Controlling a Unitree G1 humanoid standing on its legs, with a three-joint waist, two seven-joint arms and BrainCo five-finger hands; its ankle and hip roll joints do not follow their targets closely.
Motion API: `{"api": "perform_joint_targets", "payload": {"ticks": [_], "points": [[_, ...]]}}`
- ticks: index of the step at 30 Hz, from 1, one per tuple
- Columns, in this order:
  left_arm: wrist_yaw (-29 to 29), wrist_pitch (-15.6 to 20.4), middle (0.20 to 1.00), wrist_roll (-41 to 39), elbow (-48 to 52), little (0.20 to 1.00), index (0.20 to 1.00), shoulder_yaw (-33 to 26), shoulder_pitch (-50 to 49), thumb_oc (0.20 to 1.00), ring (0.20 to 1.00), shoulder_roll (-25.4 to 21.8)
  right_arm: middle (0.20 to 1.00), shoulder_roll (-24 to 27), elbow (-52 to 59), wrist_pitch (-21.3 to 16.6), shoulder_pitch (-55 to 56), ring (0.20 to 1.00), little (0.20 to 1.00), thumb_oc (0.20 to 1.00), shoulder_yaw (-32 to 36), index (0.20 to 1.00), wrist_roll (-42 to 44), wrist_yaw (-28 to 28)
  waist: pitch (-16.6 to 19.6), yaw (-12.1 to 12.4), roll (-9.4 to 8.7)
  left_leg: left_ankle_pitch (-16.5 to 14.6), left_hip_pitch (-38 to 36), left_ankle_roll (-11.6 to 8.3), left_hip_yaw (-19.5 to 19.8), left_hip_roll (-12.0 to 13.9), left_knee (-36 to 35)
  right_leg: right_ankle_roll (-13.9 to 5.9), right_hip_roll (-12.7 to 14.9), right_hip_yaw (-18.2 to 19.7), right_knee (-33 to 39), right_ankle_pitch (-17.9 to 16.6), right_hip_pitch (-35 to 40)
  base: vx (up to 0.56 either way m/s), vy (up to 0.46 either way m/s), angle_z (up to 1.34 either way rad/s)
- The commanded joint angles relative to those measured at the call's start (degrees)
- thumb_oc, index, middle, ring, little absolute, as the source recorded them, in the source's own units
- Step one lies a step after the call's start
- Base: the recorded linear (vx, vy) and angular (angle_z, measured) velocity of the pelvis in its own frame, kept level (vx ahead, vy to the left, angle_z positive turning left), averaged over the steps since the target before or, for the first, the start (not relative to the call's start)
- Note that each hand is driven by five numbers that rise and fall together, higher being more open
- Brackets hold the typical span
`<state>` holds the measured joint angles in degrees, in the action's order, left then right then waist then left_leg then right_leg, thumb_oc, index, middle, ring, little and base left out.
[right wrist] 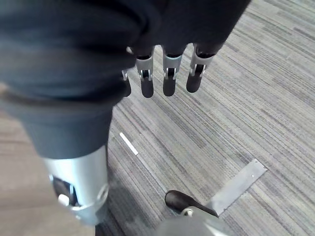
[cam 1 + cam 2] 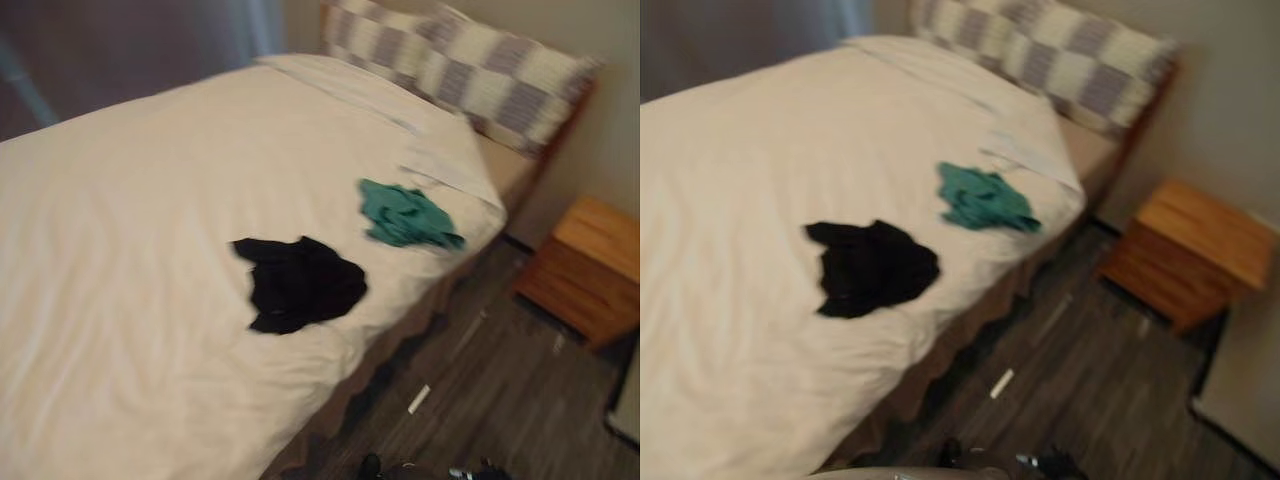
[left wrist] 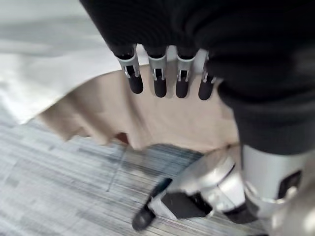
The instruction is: Tidy up the quilt and then pick up the clothes from the bed and put them into the laundry hamper.
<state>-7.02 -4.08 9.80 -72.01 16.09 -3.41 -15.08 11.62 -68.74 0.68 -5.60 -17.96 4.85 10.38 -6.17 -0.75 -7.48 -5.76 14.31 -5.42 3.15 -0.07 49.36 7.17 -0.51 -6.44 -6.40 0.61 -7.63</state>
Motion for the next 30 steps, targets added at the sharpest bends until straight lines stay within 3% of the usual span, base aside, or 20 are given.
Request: {"api": "perform_joint_targets", "payload": {"ticks": [1, 2, 3, 7, 8, 9, 10, 11, 13, 16, 17, 18, 19, 20, 22, 23, 24, 25, 27, 30], "points": [[-5.6, 4.1, 1.0, -2.5, 2.8, 1.0, 1.0, 0.1, 13.5, 1.0, 1.0, 0.8, 1.0, 5.3, 6.4, -0.3, -1.2, 1.0, 1.0, 1.0, -2.5, 1.0, -8.0, 1.1, -8.7, 4.6, 2.6, 1.9, -2.8, 1.47, 3.1, 0.8, -30.8, -13.85, 2.4, 7.6, 9.8, 0.9, 9.4, 0.55, 0.376, -3.75], [-5.8, 4.4, 1.0, -3.0, 3.3, 1.0, 1.0, 0.0, 14.6, 1.0, 1.0, 1.3, 1.0, 5.7, 8.3, -0.8, -1.9, 1.0, 1.0, 1.0, -3.6, 1.0, -8.9, 1.0, -7.8, 5.4, 3.44, 5.4, -4.0, 0.58, 5.5, 1.1, -40.5, -14.27, 1.3, 11.2, 10.5, 1.0, 10.2, 0.58, 0.401, -3.58], [-5.7, 4.4, 1.0, -2.3, 3.1, 1.0, 1.0, 0.5, 15.0, 1.0, 1.0, 1.7, 1.0, 6.0, 8.8, -0.9, -1.7, 1.0, 1.0, 1.0, -3.7, 1.0, -9.2, 0.6, -7.5, 4.8, 3.78, 5.9, -5.2, 0.62, 4.7, 2.0, -42.9, -14.29, 0.9, 12.2, 10.3, 2.0, 10.8, 0.32, 0.232, -2.59], [-5.4, 4.1, 1.0, -1.1, 3.5, 1.0, 1.0, 1.7, 16.1, 1.0, 1.0, 1.5, 1.0, 5.7, 9.9, -1.1, 0.4, 1.0, 1.0, 1.0, -2.9, 1.0, -9.5, 0.4, -6.5, 3.3, 3.11, 5.5, -7.8, 1.89, 2.5, 1.8, -44.3, -13.98, 1.0, 14.4, 4.4, 4.3, 10.4, 0.21, 0.222, -1.34], [-5.2, 4.1, 1.0, -1.0, 3.9, 1.0, 1.0, 2.0, 16.7, 1.0, 1.0, 1.2, 1.0, 5.5, 9.8, -1.1, 0.7, 1.0, 1.0, 1.0, -2.7, 1.0, -9.7, 0.2, -6.8, 3.2, 2.71, 4.8, -8.7, 2.61, 1.1, 1.5, -44.5, -14.96, 0.6, 14.4, -1.6, 5.0, 8.5, 0.17, 0.216, -1.26], [-5.2, 3.9, 1.0, -0.9, 4.6, 1.0, 1.0, 2.3, 17.9, 1.0, 1.0, 1.1, 1.0, 5.1, 9.3, -0.9, 0.7, 1.0, 1.0, 1.0, -2.1, 1.0, -9.3, 0.4, -7.5, 2.5, 2.59, 4.2, -9.7, 3.07, -0.6, 1.6, -44.8, -17.77, 0.8, 13.5, -7.6, 4.1, 5.3, 0.21, 0.287, -1.09], [-5.6, 3.8, 1.0, -1.4, 7.5, 1.0, 1.0, 3.2, 19.2, 1.0, 1.0, 0.4, 1.0, 5.0, 8.3, -0.2, 0.5, 1.0, 1.0, 1.0, -0.2, 1.0, -8.8, 0.7, -9.4, 0.6, 3.13, 3.5, -12.7, 3.76, -3.0, 2.1, -45.8, -21.49, 3.0, 10.2, -18.5, -1.5, -0.8, 0.2, 0.283, -0.87], [-5.8, 4.1, 1.0, -1.6, 8.3, 1.0, 1.0, 3.6, 19.7, 1.0, 1.0, 0.2, 1.0, 4.7, 7.7, -0.2, 0.8, 1.0, 1.0, 1.0, 0.8, 1.0, -8.0, 1.2, -9.9, -0.1, 3.88, 3.6, -13.9, 3.84, -3.0, 2.8, -46.7, -21.61, 2.8, 8.9, -21.8, -3.4, -3.7, 0.15, 0.21, -0.49], [-5.8, 4.5, 1.0, -2.1, 9.2, 1.0, 1.0, 4.4, 20.3, 1.0, 1.0, 0.1, 1.0, 4.6, 6.6, -0.4, 1.5, 1.0, 1.0, 1.0, 2.3, 1.0, -6.6, 1.9, -10.3, -1.2, 4.37, 3.1, -15.1, 4.03, -2.1, 2.5, -47.3, -20.48, 2.0, 7.9, -22.3, -2.3, -5.9, 0.18, 0.108, -0.17], [-5.2, 5.1, 1.0, -1.5, 9.1, 1.0, 1.0, 5.9, 21.0, 1.0, 1.0, 0.4, 1.0, 3.8, 4.3, -0.9, 4.0, 1.0, 1.0, 1.0, 4.4, 1.0, -3.1, 2.3, -9.9, -4.0, 3.94, 1.5, -18.7, 4.39, 1.0, -0.1, -50.5, -18.02, -2.7, 8.1, -11.9, -0.2, -7.4, 0.47, 0.046, 0.92], [-4.2, 4.9, 1.0, -0.4, 6.7, 1.0, 1.0, 5.7, 21.2, 1.0, 1.0, 0.2, 1.0, 3.6, 3.2, -1.0, 4.7, 1.0, 1.0, 1.0, 5.3, 1.0, -1.9, 2.5, -9.2, -5.8, 3.92, -0.9, -22.8, 3.77, 2.3, -0.7, -52.9, -17.22, -1.1, 2.9, -1.3, -2.7, -9.1, 0.51, -0.022, 1.57], [-4.2, 4.9, 1.0, -0.4, 6.7, 1.0, 1.0, 5.6, 21.2, 1.0, 1.0, 0.2, 1.0, 3.6, 3.2, -1.0, 4.7, 1.0, 1.0, 1.0, 5.3, 1.0, -1.9, 2.5, -9.3, -5.9, 3.98, -0.9, -22.9, 3.76, 2.4, -0.7, -52.9, -17.22, -1.2, 2.8, -1.2, -2.7, -8.9, 0.73, -0.067, 1.44], [-2.9, 4.4, 1.0, 3.7, 3.4, 1.0, 1.0, 6.0, 19.9, 1.0, 1.0, -0.9, 1.0, 3.8, 2.2, -0.8, 5.1, 1.0, 1.0, 1.0, 5.6, 1.0, -2.1, 2.2, -8.1, -6.4, 4.07, -5.4, -25.7, 3.05, 1.6, -1.1, -50.6, -16.58, 1.4, -3.0, 3.6, -3.2, -8.3, 0.38, -0.05, 1.0], [-2.9, 4.4, 1.0, 3.8, 3.4, 1.0, 1.0, 6.0, 19.9, 1.0, 1.0, -0.9, 1.0, 3.8, 2.2, -0.8, 5.1, 1.0, 1.0, 1.0, 5.5, 1.0, -2.1, 2.2, -8.2, -6.5, 4.27, -5.7, -25.8, 3.0, 1.8, -0.8, -50.3, -16.55, 1.2, -3.3, 3.8, -3.2, -8.0, 0.67, -0.011, 0.96], [-2.8, 4.0, 1.0, 3.9, 1.6, 1.0, 1.0, 3.7, 15.8, 1.0, 1.0, -0.9, 1.0, 4.6, 1.4, -0.8, 5.2, 1.0, 1.0, 1.0, 5.8, 1.0, -2.0, 1.5, -8.0, -6.2, 5.64, 1.8, -21.3, -1.66, -0.8, -0.5, -30.3, -13.53, 0.3, -1.7, 3.4, -3.9, -2.8, 0.46, -0.015, 0.63], [-3.5, 3.8, 1.0, 2.2, 2.2, 1.0, 1.0, 2.3, 15.0, 1.0, 1.0, -1.6, 1.0, 5.3, 1.7, -0.7, 4.3, 1.0, 1.0, 1.0, 6.0, 1.0, -1.3, 2.4, -9.6, -4.6, 3.24, 6.1, -11.6, -2.06, -1.0, -1.8, -13.6, -12.13, 2.7, -0.7, 4.8, -3.8, -0.2, 0.22, -0.086, 0.21], [-3.5, 3.7, 1.0, 2.2, 2.2, 1.0, 1.0, 2.3, 15.0, 1.0, 1.0, -1.6, 1.0, 5.3, 1.7, -0.7, 4.3, 1.0, 1.0, 1.0, 6.0, 1.0, -1.3, 2.4, -9.7, -4.6, 3.5, 5.7, -11.2, -2.03, -1.0, -1.5, -12.7, -12.11, 2.4, -0.8, 4.8, -3.8, -0.3, 0.35, -0.061, -0.11], [-4.3, 4.0, 1.0, -0.2, 2.4, 1.0, 1.0, 1.1, 14.5, 1.0, 1.0, -1.7, 1.0, 5.6, 2.0, -0.7, 2.9, 1.0, 1.0, 1.0, 5.7, 1.0, -1.1, 2.6, -10.6, -2.3, 2.65, 3.3, -4.2, -0.15, -2.3, -0.4, -9.1, -11.99, 3.0, 1.3, 6.3, -2.8, 3.1, 0.3, 0.053, -0.25], [-4.5, 4.1, 1.0, -0.6, 2.4, 1.0, 1.0, 0.6, 14.2, 1.0, 1.0, -1.6, 1.0, 5.6, 2.2, -0.6, 2.6, 1.0, 1.0, 1.0, 5.4, 1.0, -1.5, 2.5, -10.4, -1.4, 2.45, 3.2, -3.1, 0.37, -3.1, 0.2, -12.5, -12.32, 3.6, 2.0, 6.9, -2.3, 4.1, 0.27, 0.079, -0.64], [-4.8, 4.3, 1.0, -1.5, 2.3, 1.0, 1.0, -0.6, 12.8, 1.0, 1.0, -0.8, 1.0, 6.0, 3.4, -0.8, 1.8, 1.0, 1.0, 1.0, 4.5, 1.0, -2.7, 2.5, -8.7, 0.6, 4.32, 2.7, -4.9, 0.95, -4.5, 2.1, -33.3, -13.64, 3.4, 3.1, 8.6, -1.2, 6.3, 0.35, 0.227, -0.56]]}}
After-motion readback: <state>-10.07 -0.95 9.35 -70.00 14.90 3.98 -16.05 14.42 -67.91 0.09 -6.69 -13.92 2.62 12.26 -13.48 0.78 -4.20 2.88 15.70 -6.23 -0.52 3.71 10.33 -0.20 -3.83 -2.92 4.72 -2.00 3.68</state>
